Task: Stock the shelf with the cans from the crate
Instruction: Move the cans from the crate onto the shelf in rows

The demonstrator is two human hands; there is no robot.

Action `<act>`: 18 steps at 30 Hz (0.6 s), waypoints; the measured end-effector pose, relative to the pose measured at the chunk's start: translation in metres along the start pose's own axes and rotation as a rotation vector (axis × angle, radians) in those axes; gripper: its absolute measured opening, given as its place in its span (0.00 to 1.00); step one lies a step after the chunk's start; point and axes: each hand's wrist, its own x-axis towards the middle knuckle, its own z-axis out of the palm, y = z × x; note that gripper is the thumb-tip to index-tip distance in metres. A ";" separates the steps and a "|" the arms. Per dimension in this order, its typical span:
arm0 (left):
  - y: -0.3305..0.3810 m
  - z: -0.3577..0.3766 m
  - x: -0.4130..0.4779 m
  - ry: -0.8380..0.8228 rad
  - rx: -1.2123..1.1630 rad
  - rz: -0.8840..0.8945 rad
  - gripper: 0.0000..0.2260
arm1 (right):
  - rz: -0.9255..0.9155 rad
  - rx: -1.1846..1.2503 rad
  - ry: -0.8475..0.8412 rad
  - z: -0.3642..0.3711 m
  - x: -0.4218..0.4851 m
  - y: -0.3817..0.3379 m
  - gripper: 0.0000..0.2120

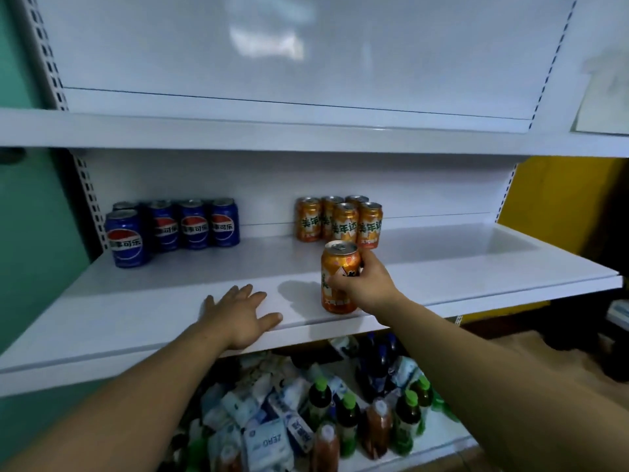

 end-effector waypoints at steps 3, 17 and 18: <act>-0.001 0.001 0.012 -0.025 -0.034 -0.021 0.34 | -0.024 0.010 0.010 0.006 0.020 0.010 0.34; -0.005 0.013 0.024 0.072 -0.063 -0.023 0.35 | -0.310 -0.991 0.157 0.019 0.137 0.020 0.42; -0.005 0.013 0.024 0.070 -0.068 -0.025 0.35 | -0.311 -1.058 0.163 0.018 0.145 0.019 0.42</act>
